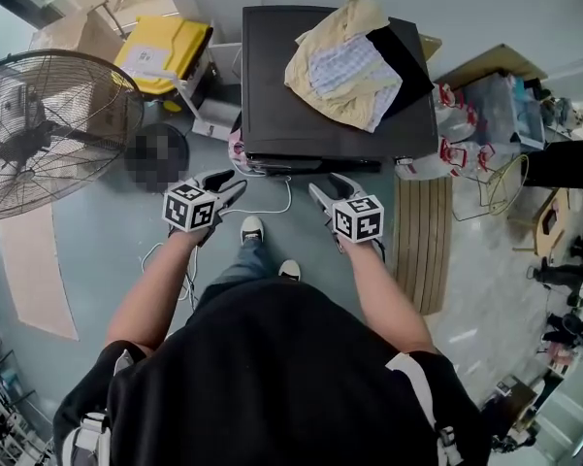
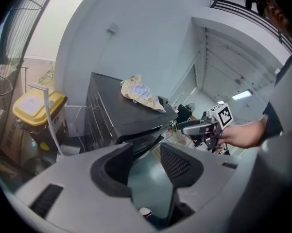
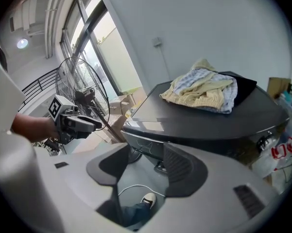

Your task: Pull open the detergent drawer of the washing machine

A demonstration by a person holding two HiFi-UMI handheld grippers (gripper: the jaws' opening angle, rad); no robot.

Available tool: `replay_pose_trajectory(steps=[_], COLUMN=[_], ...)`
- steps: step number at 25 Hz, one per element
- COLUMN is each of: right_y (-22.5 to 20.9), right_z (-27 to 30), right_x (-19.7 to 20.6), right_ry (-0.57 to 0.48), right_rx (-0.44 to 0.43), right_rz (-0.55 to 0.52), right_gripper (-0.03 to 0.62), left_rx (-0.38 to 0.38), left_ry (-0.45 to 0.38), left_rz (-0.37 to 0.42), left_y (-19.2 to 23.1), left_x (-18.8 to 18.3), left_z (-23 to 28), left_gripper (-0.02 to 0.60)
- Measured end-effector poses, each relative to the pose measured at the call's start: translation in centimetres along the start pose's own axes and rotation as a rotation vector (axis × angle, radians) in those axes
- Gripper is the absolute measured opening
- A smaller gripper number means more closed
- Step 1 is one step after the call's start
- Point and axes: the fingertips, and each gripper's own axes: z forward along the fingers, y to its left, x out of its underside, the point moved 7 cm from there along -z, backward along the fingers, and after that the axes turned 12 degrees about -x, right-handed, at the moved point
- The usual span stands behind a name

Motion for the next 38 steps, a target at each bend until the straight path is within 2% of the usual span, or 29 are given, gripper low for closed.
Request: replay_pose_trajectory(steps=[10,21,38], right_y=[-2.1,-4.0,-5.2], right_z=[2.0,3.9,5.9], right_x=[1.3,1.6,1.6], right_ry=[0.042,0.051,0.063], right_rx=[0.033,0.056,0.065], right_rz=[0.027,0.037,0.042], right_gripper=[0.227,0.224,0.219], left_rx=[-0.013,-0.025,-0.055], left_ry=[0.012,0.056,0.117], left_rz=[0.028,0.104,0.168], left_y=[1.0,1.6,3.0], left_x=[0.3,0.8,1.6], left_z=[2.2,5.3,8.8], left_gripper=[0.183,0.183,0.183])
